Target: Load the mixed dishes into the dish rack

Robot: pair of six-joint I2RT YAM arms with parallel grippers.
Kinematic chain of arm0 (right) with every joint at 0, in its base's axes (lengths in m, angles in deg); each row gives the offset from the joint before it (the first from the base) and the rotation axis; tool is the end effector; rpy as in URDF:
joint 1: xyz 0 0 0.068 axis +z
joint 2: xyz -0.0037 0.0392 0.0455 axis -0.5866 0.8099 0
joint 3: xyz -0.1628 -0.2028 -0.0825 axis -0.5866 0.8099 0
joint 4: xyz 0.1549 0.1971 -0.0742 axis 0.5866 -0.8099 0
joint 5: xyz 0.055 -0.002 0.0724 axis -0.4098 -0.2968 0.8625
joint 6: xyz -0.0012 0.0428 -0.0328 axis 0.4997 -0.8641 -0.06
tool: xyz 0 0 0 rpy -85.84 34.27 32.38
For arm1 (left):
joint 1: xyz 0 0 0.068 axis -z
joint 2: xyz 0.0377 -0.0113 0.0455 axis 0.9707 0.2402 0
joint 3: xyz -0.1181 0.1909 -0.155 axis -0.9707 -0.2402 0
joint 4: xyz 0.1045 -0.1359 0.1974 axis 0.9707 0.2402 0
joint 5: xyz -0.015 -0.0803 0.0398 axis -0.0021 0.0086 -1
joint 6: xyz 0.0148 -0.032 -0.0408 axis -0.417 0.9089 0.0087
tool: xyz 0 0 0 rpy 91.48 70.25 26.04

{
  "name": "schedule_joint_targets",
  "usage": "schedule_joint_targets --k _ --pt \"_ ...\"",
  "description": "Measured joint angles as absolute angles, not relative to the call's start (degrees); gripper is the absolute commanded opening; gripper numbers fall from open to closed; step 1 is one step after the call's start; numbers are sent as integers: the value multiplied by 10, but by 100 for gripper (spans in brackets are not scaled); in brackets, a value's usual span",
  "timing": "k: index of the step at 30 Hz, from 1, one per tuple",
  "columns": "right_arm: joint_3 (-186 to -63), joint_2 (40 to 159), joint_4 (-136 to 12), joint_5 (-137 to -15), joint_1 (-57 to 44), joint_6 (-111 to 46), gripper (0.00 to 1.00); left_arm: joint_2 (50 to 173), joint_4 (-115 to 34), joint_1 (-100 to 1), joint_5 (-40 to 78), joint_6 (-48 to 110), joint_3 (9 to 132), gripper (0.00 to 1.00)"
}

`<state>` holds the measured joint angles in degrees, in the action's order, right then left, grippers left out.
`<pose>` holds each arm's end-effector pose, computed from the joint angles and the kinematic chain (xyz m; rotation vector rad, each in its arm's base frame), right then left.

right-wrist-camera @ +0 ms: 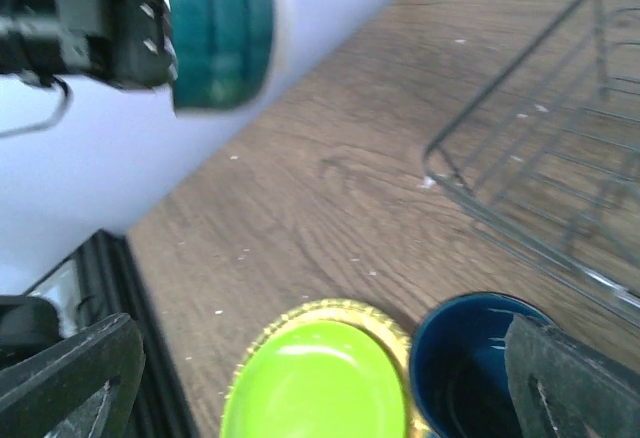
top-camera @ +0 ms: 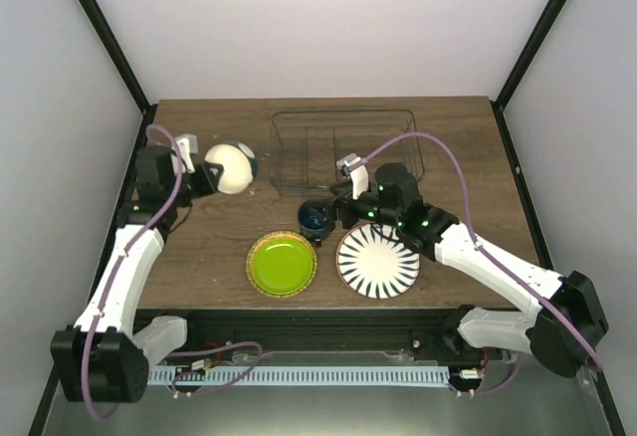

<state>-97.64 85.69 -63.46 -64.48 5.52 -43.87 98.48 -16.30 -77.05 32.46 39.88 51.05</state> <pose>0.1953 0.1877 0.2959 -0.6336 1.9556 0.9907 0.2412 -0.0091 0.3094 -0.1668 2.1310 -0.6006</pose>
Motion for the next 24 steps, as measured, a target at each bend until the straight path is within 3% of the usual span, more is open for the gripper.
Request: schedule_joint_targets --k 9,24 --pt "-954 870 -584 -518 55 -439 100 879 -152 -681 326 416 385 0" --pt "-937 929 -543 -436 66 -465 100 842 -159 -548 266 449 335 0"
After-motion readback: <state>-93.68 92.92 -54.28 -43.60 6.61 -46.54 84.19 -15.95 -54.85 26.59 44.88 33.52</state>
